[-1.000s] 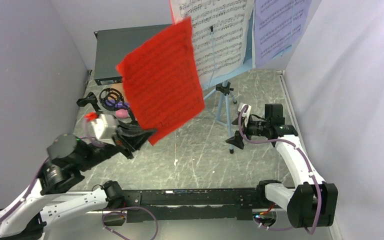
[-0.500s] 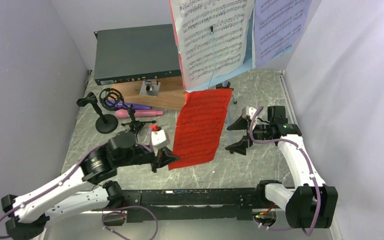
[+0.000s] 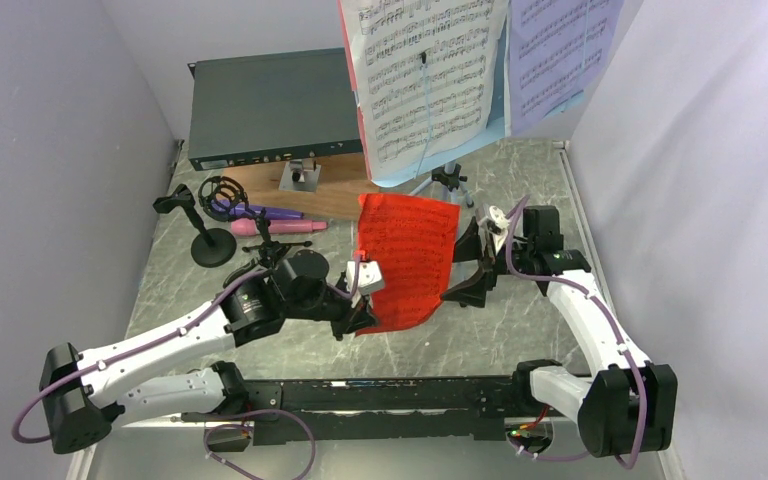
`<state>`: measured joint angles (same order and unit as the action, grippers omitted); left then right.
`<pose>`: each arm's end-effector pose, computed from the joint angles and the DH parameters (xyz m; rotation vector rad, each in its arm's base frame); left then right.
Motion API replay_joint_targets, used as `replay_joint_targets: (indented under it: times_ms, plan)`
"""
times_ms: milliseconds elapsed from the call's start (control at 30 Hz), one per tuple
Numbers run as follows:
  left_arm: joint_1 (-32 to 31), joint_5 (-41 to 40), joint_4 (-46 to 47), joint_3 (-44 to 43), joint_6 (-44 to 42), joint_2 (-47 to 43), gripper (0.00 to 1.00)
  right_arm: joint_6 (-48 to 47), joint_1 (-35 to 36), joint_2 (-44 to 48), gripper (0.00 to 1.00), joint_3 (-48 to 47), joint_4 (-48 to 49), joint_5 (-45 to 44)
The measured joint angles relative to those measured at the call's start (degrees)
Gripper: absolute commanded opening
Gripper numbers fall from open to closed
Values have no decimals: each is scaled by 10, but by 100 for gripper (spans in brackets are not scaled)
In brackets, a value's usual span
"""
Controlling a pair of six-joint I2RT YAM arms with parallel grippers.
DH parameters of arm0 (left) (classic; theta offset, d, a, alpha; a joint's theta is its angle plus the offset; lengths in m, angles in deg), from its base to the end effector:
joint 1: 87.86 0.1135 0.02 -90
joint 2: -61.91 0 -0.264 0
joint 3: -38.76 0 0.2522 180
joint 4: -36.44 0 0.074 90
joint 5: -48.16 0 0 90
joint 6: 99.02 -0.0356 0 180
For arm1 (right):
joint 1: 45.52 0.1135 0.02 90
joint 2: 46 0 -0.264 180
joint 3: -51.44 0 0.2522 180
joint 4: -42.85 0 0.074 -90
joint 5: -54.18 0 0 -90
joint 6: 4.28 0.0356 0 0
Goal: Pack up the instrument practice props
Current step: Place the sheet music at the center of the board.
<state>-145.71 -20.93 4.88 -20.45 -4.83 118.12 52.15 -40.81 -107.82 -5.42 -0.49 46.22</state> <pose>0.1059 -0.1924 0.2948 1.2026 1.8456 -1.0168 0.1955 0.0515 0.2655 -1.1363 1.4824 1.3254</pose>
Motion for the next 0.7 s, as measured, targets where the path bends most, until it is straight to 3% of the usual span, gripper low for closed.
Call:
replay_joint_targets:
  times_ms: [67,133,200,367,400,467,533,633,700]
  plan:
    - [0,3,4,0,-1,-3,0,35,0,0,93,2,33,-7]
    - [0,4,10,0,-1,-9,0,86,-1,0,79,9,81,-17]
    - [0,7,17,3,-1,-19,0,130,-3,0,61,19,121,-26]
    - [0,9,31,6,-1,-28,0,221,-5,0,6,31,197,-42]
    - [0,9,33,7,-1,-28,0,229,-6,0,0,31,208,-43]
    - [0,9,34,8,0,-27,2,247,-8,0,0,32,222,-52]
    - [0,7,35,10,-1,-25,20,255,-16,0,0,32,226,-62]
    - [0,-9,35,12,1,-21,65,245,-38,0,0,25,204,-76]
    - [0,-35,33,12,3,-21,87,217,-59,0,0,10,168,-87]
